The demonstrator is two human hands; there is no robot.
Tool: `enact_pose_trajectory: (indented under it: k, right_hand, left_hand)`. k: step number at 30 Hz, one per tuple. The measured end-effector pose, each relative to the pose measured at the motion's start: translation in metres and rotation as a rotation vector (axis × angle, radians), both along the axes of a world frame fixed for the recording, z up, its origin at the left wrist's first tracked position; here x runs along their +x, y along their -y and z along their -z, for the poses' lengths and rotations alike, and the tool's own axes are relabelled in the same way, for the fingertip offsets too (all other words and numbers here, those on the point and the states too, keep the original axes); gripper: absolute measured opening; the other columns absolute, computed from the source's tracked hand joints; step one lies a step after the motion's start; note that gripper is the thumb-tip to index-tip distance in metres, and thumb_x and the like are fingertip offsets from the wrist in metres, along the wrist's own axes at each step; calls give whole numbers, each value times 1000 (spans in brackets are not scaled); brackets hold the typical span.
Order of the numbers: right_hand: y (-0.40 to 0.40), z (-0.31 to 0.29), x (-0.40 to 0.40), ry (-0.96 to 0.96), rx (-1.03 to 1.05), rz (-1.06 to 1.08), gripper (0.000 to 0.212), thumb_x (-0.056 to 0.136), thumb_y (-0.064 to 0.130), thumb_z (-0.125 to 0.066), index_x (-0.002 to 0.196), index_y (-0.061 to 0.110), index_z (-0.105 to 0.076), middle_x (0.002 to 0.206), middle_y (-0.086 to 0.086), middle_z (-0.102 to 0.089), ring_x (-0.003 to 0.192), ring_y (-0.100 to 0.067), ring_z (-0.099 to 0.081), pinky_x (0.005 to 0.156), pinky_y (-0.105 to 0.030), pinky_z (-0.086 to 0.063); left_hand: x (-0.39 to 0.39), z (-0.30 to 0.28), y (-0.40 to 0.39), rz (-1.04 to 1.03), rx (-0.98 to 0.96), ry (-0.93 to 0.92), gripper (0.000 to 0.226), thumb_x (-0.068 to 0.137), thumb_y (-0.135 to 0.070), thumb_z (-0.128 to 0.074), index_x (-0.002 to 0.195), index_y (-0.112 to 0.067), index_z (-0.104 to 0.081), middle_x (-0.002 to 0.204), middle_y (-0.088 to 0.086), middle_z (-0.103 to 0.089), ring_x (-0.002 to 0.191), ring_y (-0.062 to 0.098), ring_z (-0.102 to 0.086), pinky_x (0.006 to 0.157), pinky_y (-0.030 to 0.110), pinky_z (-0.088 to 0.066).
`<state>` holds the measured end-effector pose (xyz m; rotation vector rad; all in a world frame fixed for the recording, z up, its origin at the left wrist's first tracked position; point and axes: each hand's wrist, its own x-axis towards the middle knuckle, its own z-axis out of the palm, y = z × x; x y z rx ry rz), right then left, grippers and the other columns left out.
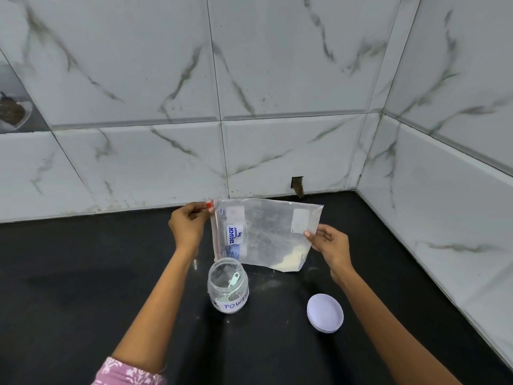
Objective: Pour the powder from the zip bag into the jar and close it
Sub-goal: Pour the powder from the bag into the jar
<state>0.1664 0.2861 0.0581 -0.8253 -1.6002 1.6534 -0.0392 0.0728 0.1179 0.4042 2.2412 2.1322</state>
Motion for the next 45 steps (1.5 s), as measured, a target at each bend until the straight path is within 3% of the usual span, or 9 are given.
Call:
enact_pose_trajectory:
  k: [4, 7, 11, 17, 25, 29, 32, 38, 45]
  right_hand:
    - [-3, 24, 2, 212, -21, -98, 22, 76, 8, -77, 98, 9, -69, 98, -6, -73, 93, -20, -69, 67, -23, -51]
    - [-4, 31, -4, 300, -3, -214, 37, 69, -3, -79, 104, 3, -67, 105, -13, -72, 95, -26, -69, 80, -37, -57]
    - [-1, 41, -14, 402, 75, -184, 37, 70, -3, -79, 105, -3, -67, 105, -19, -71, 96, -32, -68, 89, -47, -54]
    - [0, 30, -22, 234, 30, -88, 31, 79, 2, -73, 109, -1, -66, 110, -17, -70, 98, -27, -67, 84, -41, -57]
    - [-11, -7, -19, 64, 9, -151, 30, 76, 3, -75, 105, 8, -68, 100, -6, -72, 87, -12, -70, 65, -21, -59]
    - [-14, -21, -14, 8, -16, -213, 26, 77, 1, -74, 101, 9, -69, 97, -9, -73, 81, -10, -73, 63, -21, -58]
    - [-14, -30, -12, -23, -32, -241, 31, 78, 2, -74, 108, 4, -67, 99, -10, -73, 86, -15, -73, 68, -25, -60]
    - [-12, -39, -9, -81, -63, -276, 27, 77, 2, -73, 102, 12, -68, 94, -2, -75, 84, -12, -73, 66, -23, -59]
    - [-16, -35, 6, -128, -125, -298, 33, 76, 1, -73, 108, 7, -67, 97, -4, -76, 90, -19, -73, 71, -28, -60]
  left_hand:
    - [-1, 2, -1, -3, 0, 0, 12, 77, -4, -76, 88, -8, -72, 73, -5, -69, 57, -10, -62, 58, 1, -45]
    - [-3, 2, -4, 1, 14, 6, 12, 77, -5, -76, 88, -8, -72, 73, -5, -68, 58, -12, -62, 58, 0, -45]
    - [-3, -2, -8, 19, 36, 7, 15, 78, -5, -76, 91, -8, -72, 75, -4, -69, 60, -10, -64, 62, 3, -49]
    - [-10, -13, -10, 54, 34, 45, 45, 66, 0, -83, 99, -8, -53, 88, 1, -64, 80, 11, -65, 70, 17, -51]
    - [-22, -8, -1, 97, -26, 70, 33, 65, -4, -84, 86, -11, -59, 85, 5, -68, 75, 12, -64, 69, 19, -49]
    - [-21, 9, 7, 205, -63, 66, 22, 66, -1, -82, 81, -11, -70, 83, 8, -72, 76, 15, -66, 73, 20, -51]
    - [-15, 27, 9, 256, -103, 111, 24, 68, 0, -80, 91, -3, -72, 81, 7, -72, 72, 13, -65, 61, 10, -50]
    - [0, 40, 3, 287, -62, 287, 22, 79, -2, -73, 99, 6, -69, 62, 0, -73, 59, 7, -69, 52, 12, -50]
    - [-1, 6, -1, 204, 128, 150, 20, 72, 7, -75, 86, -6, -71, 64, -7, -74, 60, 0, -68, 59, 7, -50]
